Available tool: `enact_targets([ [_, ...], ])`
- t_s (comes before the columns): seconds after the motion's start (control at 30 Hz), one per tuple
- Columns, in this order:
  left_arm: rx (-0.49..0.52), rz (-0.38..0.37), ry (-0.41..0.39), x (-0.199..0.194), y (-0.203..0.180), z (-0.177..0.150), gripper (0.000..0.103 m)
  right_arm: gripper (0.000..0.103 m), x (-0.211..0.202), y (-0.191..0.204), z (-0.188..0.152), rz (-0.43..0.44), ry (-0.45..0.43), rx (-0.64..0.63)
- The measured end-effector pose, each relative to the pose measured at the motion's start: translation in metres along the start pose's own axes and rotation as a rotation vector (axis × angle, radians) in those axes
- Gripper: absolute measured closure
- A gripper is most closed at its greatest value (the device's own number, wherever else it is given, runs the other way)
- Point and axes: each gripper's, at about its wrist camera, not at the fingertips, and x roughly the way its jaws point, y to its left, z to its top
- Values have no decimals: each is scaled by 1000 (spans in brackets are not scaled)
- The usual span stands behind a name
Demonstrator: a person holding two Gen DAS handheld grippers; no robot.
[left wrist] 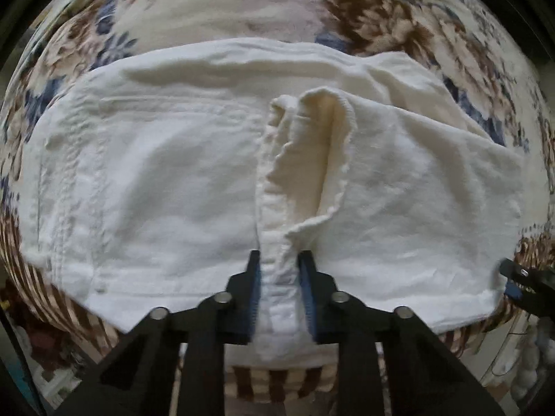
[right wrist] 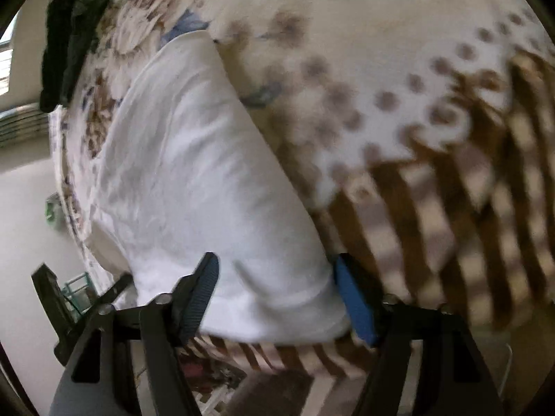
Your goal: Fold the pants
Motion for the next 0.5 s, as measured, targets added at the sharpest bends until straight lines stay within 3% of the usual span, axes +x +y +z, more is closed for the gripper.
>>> enact_targets([
  [0.1, -24, -9, -3, -10, 2, -11, 92, 79, 3, 18, 1, -50, -4, -89],
  [0.2, -29, 19, 26, 2, 5, -18, 88, 80, -10, 32, 0, -70, -31, -136],
  [0.3, -66, -12, 84, 14, 6, -7, 86, 74, -1, 38, 6, -122, 36, -149],
  [0.37, -129, -77, 100, 2, 10, 3, 78, 69, -1, 43, 12, -144, 73, -154],
  [0.43, -170, -124, 60, -19, 18, 13, 76, 63, -10, 43, 16, -153, 68, -149],
  [0.47, -184, -137, 26, -30, 20, 19, 70, 59, -17, 45, 18, -157, 52, -154],
  [0.5, -190, -148, 5, -36, 24, 24, 56, 52, -24, 47, 16, -162, 34, -164],
])
